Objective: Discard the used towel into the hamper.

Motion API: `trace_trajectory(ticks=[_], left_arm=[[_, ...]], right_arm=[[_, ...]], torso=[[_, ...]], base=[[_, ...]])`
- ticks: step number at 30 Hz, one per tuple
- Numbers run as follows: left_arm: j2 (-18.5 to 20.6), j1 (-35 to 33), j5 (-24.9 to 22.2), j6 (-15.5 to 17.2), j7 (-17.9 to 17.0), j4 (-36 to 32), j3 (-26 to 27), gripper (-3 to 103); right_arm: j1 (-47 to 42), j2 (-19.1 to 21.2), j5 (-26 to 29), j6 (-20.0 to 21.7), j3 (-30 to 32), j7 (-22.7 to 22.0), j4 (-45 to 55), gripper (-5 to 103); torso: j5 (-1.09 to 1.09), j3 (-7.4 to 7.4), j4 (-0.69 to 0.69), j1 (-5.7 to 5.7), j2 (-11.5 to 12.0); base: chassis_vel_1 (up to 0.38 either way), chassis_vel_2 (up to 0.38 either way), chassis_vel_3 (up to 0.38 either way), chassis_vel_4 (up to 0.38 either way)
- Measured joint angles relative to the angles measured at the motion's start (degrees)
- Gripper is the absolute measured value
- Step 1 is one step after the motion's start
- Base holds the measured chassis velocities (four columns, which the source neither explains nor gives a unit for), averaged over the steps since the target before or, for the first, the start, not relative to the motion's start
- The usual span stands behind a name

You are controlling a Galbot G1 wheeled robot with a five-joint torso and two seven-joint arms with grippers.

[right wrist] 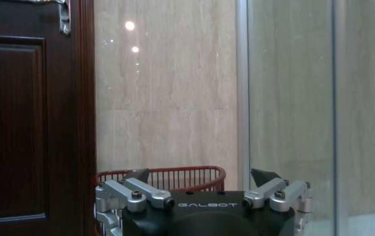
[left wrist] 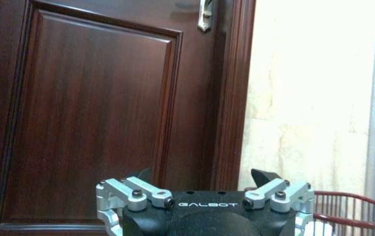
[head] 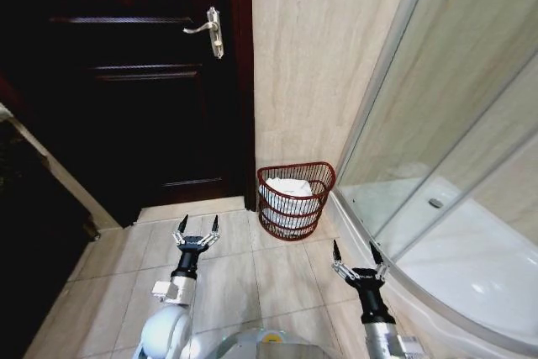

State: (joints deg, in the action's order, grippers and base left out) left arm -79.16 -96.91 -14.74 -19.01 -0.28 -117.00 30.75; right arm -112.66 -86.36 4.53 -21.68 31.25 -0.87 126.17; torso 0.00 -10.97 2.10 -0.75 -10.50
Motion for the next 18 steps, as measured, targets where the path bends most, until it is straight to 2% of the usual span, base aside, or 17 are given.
trace_trajectory(ticks=[9,18], left_arm=[[0.19,-0.13,0.15,-0.48,-0.07,-0.11,0.19,100],[-0.63,0.23,1.7,-0.02,-0.16,0.07,0.1,100]], right_arm=[[0.52,-0.82,-0.82,-0.98,-0.88,-0.43,-0.81,100],[1.64,-0.31,-0.3,-1.93,-0.26,-0.9,-1.97,100]], torso=[[0.0,0.0,0.0,0.0,-0.01],[0.0,-0.02,0.01,-0.01,-0.01]], base=[[0.089,-0.089,-0.075,0.092],[0.007,-0.004,-0.004,0.004]])
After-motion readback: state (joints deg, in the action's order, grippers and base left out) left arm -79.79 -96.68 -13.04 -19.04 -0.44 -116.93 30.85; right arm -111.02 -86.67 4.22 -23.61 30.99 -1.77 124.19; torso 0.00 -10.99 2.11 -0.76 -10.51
